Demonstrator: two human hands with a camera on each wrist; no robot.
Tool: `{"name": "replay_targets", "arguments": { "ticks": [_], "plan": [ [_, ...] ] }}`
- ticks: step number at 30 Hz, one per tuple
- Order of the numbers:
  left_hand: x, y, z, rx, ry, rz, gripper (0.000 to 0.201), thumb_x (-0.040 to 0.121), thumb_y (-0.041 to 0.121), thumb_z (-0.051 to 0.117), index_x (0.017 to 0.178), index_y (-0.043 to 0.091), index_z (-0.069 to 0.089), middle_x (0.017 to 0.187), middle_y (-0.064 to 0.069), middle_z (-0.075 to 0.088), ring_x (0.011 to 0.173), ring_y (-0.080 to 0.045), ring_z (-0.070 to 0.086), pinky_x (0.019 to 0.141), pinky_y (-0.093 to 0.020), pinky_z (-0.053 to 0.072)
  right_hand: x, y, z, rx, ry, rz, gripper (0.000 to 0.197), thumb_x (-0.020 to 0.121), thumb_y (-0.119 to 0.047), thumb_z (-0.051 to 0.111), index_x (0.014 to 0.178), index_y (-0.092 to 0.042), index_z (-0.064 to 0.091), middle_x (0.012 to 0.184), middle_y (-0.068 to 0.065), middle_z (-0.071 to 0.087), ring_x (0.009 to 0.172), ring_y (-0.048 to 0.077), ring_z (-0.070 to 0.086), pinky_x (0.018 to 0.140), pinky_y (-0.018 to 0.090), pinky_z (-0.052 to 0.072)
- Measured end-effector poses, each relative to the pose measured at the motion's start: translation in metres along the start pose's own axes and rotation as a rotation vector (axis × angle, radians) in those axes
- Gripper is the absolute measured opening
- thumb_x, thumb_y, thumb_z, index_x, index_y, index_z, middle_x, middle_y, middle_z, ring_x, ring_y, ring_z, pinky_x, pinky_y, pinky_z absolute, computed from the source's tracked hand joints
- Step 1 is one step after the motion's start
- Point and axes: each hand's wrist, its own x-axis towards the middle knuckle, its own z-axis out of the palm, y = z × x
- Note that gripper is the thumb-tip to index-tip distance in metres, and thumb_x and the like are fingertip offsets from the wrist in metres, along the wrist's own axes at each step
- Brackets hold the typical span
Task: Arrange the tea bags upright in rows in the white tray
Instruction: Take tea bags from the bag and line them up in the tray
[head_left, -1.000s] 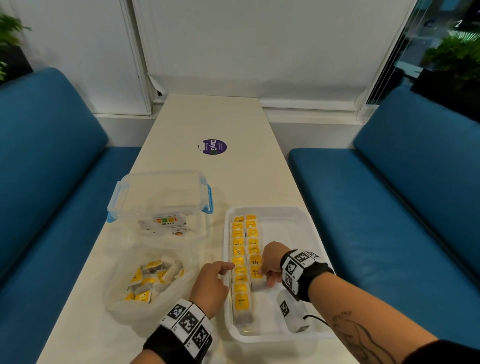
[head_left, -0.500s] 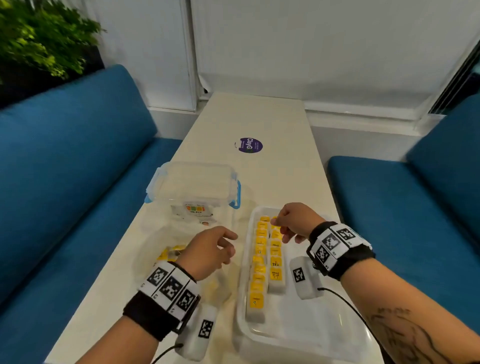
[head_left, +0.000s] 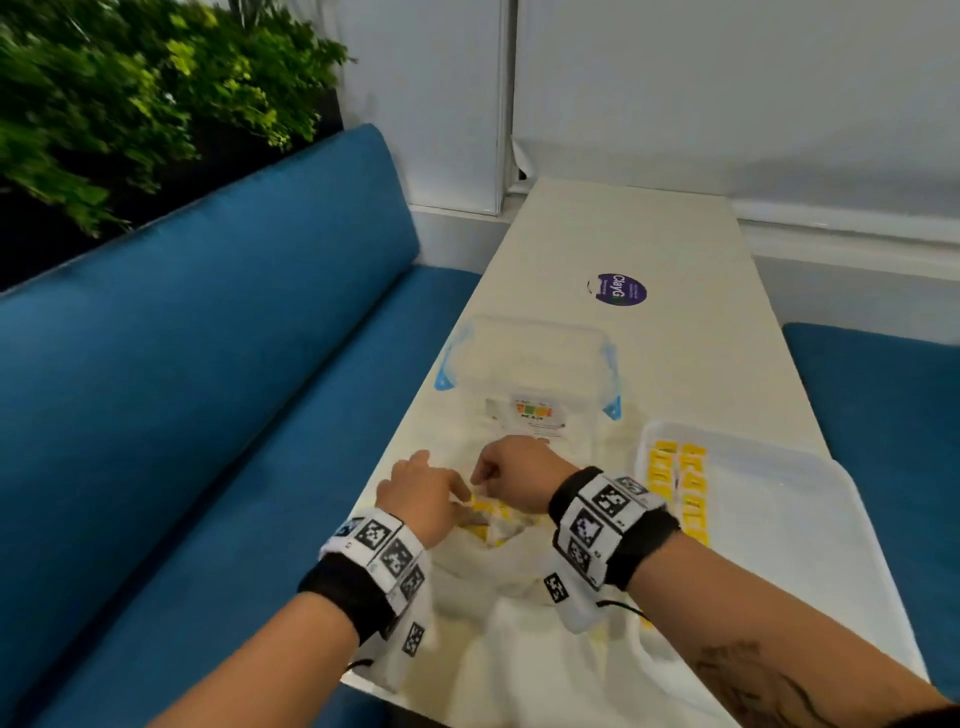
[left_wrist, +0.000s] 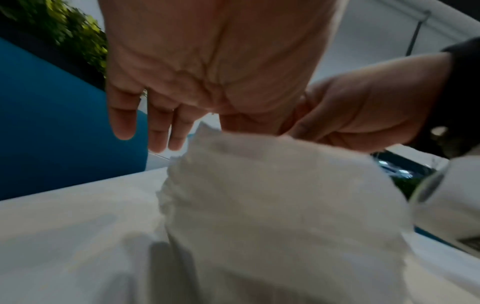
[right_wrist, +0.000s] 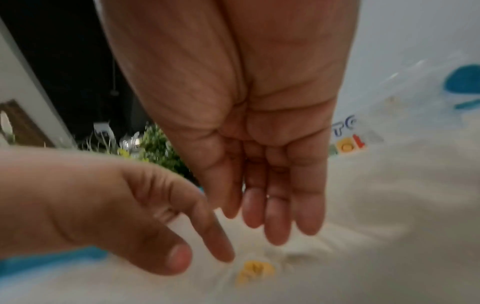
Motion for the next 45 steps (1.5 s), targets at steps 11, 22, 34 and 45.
{"name": "replay_targets", "arguments": {
  "ticks": [11,22,34,45],
  "plan": [
    [0.001,-0.024,0.008,-0.084,-0.108,0.153,0.057,0.085,0.012,0.047,0.140,0.027,0.035,0.122,-0.009,0.036,0.098,-0.030,0.057,0.083,-0.033,0.047,0.021,-0.001,0.056,-0.510,-0.259,0.335,0.039,0.092,-0.036,0.052,0.126,-0.018,0.055,0.125,0.007,0.058,0.118,0.028,0.055,0.098,0.037,0.043],
    [0.003,-0.040,0.006,-0.172,-0.107,0.190,0.059,0.083,0.009,0.047,0.136,0.032,0.036,0.117,-0.004,0.036,0.077,-0.024,0.055,0.075,-0.030,0.048,0.016,-0.012,0.069,-0.352,-0.028,0.286,0.063,0.083,-0.038,0.062,0.134,-0.017,0.033,0.128,0.011,0.046,0.115,0.035,0.051,0.091,0.041,0.045],
    [0.007,-0.043,0.007,-0.167,-0.102,0.185,0.054,0.084,0.010,0.044,0.133,0.031,0.040,0.116,-0.006,0.037,0.078,-0.027,0.056,0.077,-0.033,0.052,0.017,-0.020,0.076,-0.565,-0.069,0.086,0.032,0.089,-0.006,0.051,0.121,-0.007,0.054,0.121,0.018,0.049,0.105,0.036,0.055,0.084,0.041,0.046],
    [0.010,-0.046,0.008,-0.097,-0.126,0.158,0.054,0.086,0.022,0.047,0.135,0.041,0.034,0.115,-0.005,0.038,0.094,-0.028,0.058,0.082,-0.035,0.050,0.010,-0.014,0.045,0.083,0.244,0.129,0.014,0.079,-0.015,0.061,0.091,-0.017,0.066,0.095,0.008,0.067,0.087,0.023,0.061,0.070,0.025,0.043]
  ]
}}
